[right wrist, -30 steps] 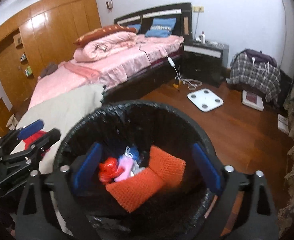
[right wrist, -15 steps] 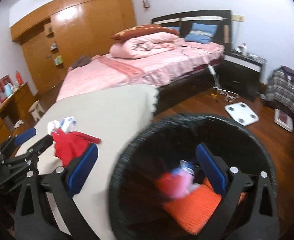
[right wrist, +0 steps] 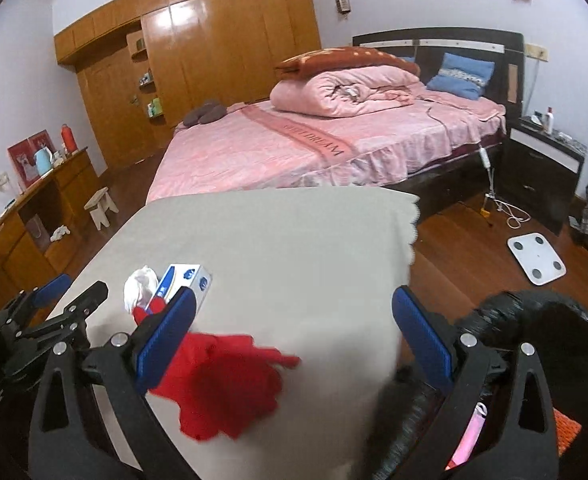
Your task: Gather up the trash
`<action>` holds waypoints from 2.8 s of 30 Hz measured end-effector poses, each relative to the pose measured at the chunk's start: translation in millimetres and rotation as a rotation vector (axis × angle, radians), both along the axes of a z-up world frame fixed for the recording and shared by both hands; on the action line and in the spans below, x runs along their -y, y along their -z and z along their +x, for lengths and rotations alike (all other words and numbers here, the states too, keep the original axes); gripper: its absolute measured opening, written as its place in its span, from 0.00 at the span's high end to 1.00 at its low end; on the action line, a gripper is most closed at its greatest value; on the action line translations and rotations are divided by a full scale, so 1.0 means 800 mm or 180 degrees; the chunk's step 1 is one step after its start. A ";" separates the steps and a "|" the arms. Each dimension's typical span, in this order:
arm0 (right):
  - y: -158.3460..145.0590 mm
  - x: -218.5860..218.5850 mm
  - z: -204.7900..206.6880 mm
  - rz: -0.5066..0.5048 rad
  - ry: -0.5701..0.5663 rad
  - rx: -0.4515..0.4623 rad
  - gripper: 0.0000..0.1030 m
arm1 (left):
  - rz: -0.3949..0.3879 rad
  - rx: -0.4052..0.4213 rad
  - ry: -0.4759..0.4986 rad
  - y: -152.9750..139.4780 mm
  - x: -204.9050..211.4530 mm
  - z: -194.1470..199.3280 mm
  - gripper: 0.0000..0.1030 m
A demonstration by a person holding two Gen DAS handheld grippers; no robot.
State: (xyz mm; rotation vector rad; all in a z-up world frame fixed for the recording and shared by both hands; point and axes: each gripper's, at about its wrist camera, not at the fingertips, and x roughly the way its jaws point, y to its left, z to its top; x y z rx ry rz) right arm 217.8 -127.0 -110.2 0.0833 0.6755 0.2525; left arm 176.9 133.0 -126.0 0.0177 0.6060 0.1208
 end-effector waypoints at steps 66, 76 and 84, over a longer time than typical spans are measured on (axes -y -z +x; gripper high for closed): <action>0.066 -0.117 0.036 -0.0190 -0.0336 -0.0504 0.07 | -0.0382 -0.0419 0.0092 0.061 -0.069 -0.017 0.78; 0.108 -0.142 0.016 -0.0352 -0.0565 -0.0816 0.07 | -0.0365 -0.0427 0.0082 0.063 -0.074 -0.017 0.78; 0.088 -0.136 0.003 -0.0116 -0.0544 -0.0710 0.07 | -0.0398 -0.0410 0.0059 0.062 -0.079 -0.019 0.77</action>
